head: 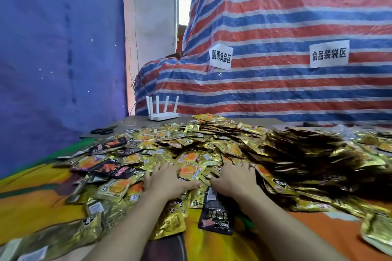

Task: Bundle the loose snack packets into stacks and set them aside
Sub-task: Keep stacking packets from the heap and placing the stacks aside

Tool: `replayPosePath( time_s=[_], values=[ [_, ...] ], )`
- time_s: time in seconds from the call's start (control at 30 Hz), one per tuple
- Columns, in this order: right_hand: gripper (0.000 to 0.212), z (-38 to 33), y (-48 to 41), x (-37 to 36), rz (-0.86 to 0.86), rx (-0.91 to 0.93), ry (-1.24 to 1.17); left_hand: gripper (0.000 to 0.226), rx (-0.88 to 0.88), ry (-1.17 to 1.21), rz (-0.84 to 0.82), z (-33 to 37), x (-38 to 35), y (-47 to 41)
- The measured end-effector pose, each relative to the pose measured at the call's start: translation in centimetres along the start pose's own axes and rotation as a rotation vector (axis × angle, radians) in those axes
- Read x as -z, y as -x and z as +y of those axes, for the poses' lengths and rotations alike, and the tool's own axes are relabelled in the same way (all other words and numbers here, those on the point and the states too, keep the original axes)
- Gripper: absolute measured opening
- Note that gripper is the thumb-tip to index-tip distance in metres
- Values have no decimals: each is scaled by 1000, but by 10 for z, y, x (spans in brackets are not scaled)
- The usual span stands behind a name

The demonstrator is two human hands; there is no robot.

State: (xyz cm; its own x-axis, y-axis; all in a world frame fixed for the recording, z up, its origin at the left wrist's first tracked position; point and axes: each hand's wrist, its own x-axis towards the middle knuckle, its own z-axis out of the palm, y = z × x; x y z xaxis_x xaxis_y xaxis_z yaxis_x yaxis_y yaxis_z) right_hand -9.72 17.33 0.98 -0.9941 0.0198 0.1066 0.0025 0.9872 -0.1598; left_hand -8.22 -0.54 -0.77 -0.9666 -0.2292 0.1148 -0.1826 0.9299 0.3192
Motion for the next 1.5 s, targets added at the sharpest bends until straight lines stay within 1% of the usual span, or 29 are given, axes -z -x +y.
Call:
replayPosePath(
  time_s=[0.1, 0.17, 0.27, 0.33, 0.37, 0.43, 0.47, 0.53, 0.6, 0.63, 0.73, 0.87, 0.97, 1.0, 1.03, 1.07, 1.17, 1.23, 1.3, 1.33, 1.43, 1.5],
  values=[
    [32, -6, 1, 3, 61, 24, 35, 77, -24, 30, 93, 9, 2, 1],
    [26, -11, 2, 1, 80, 64, 110, 65, -36, 20, 142, 14, 4, 3],
    [27, -19, 6, -3, 111, 144, 222, 67, -14, -80, 169, 19, 3, 5],
    [25, -21, 8, -2, 132, 182, 232, 76, 5, -124, 178, 18, 0, 5],
    [24, -20, 9, -2, 125, 178, 215, 82, 18, -102, 159, 17, -2, 5],
    [30, -17, 8, -1, 55, 139, 151, 95, 50, -34, 76, 14, -2, 3],
    [36, -15, 7, 2, -1, 117, 109, 97, 59, -32, 46, 14, -1, 3],
    [45, -12, 6, 5, -82, 82, 32, 90, 48, -89, 52, 14, 1, 3],
    [54, -11, 5, 5, -50, 67, 14, 78, 38, -140, 83, 16, 1, 7],
    [54, -12, 6, 3, 4, 74, 26, 73, 40, -153, 89, 18, 2, 9],
    [37, -16, 12, -6, 164, 104, 96, 65, 47, -169, 92, 19, 2, 12],
    [24, -16, 16, -6, 205, 145, 137, 58, 43, -172, 147, 21, -1, 15],
    [10, -13, 22, 1, 232, 182, 74, 46, 20, -201, 213, 22, -2, 15],
    [15, -12, 23, 4, 251, 188, 42, 42, 18, -185, 245, 21, -1, 15],
    [21, -10, 24, 6, 270, 192, 9, 38, 18, -147, 280, 20, 0, 14],
    [23, -8, 24, 8, 297, 195, -29, 35, 15, -89, 314, 19, 1, 13],
    [21, -5, 23, 14, 395, 198, -176, 30, 30, 131, 418, 14, 5, 10],
    [21, -6, 24, 17, 466, 191, -241, 24, 40, 197, 527, 11, 8, 7],
    [18, -5, 23, 20, 531, 182, -305, 23, 11, 298, 638, 11, 10, 7],
    [20, -5, 23, 21, 546, 179, -358, 21, -13, 397, 661, 12, 12, 8],
    [26, 0, 20, 23, 549, 183, -602, 17, -102, 683, 625, 17, 12, 8],
    [27, 4, 20, 24, 565, 198, -765, 24, -122, 804, 594, 20, 12, 10]
  ],
)
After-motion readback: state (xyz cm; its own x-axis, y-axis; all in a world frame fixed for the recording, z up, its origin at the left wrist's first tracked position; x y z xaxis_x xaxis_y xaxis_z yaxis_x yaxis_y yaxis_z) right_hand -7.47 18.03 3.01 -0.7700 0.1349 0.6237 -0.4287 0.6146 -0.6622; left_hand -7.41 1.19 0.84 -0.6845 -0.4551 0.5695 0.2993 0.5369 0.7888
